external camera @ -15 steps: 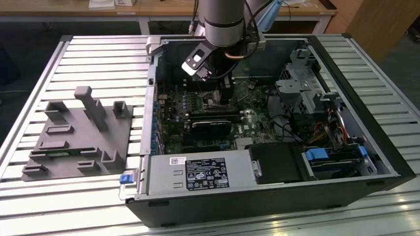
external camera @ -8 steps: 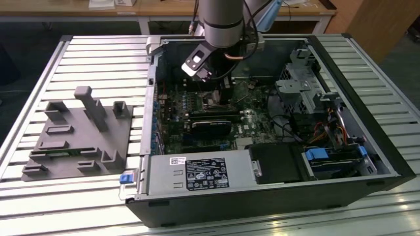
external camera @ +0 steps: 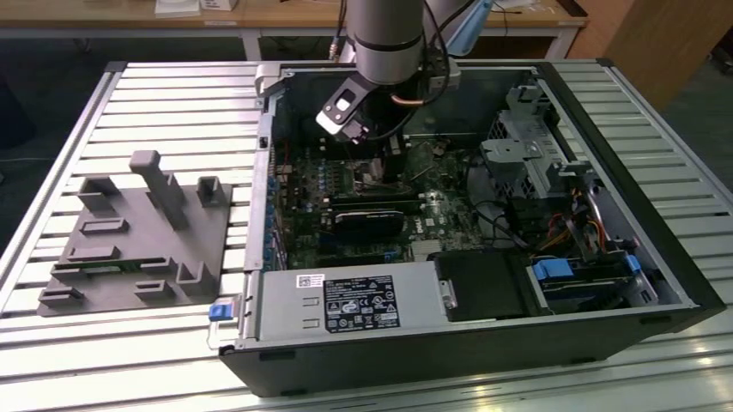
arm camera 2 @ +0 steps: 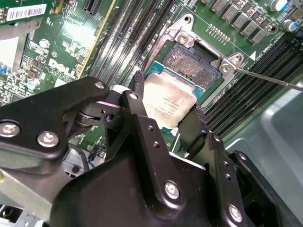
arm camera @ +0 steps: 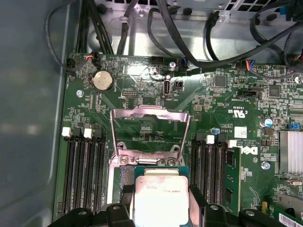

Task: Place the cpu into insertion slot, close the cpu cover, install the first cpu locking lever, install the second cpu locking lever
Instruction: 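Place the cpu into insertion slot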

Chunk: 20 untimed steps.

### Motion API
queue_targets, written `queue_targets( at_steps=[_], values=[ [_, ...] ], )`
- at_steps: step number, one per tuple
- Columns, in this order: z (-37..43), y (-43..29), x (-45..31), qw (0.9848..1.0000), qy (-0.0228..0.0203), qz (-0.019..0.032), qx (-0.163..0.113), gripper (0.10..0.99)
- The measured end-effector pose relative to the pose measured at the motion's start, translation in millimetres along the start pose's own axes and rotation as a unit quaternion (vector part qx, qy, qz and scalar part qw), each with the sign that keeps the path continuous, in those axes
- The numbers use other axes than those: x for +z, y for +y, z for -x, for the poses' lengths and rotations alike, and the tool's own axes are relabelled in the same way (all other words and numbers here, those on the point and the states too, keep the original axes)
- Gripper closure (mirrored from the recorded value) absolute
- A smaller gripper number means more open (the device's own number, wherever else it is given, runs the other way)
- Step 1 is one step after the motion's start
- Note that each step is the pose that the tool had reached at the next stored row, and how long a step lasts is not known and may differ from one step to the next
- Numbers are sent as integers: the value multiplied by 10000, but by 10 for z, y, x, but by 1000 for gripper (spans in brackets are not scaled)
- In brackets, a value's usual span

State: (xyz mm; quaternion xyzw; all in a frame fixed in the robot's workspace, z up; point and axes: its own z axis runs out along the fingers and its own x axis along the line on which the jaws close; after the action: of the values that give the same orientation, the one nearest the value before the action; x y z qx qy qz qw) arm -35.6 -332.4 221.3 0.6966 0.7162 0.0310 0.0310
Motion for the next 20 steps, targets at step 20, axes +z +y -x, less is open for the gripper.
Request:
queue_targets(
  at_steps=[20],
  values=[
    [-37, -26, 48, 10000, -3, -1, 7, 545]
  ],
)
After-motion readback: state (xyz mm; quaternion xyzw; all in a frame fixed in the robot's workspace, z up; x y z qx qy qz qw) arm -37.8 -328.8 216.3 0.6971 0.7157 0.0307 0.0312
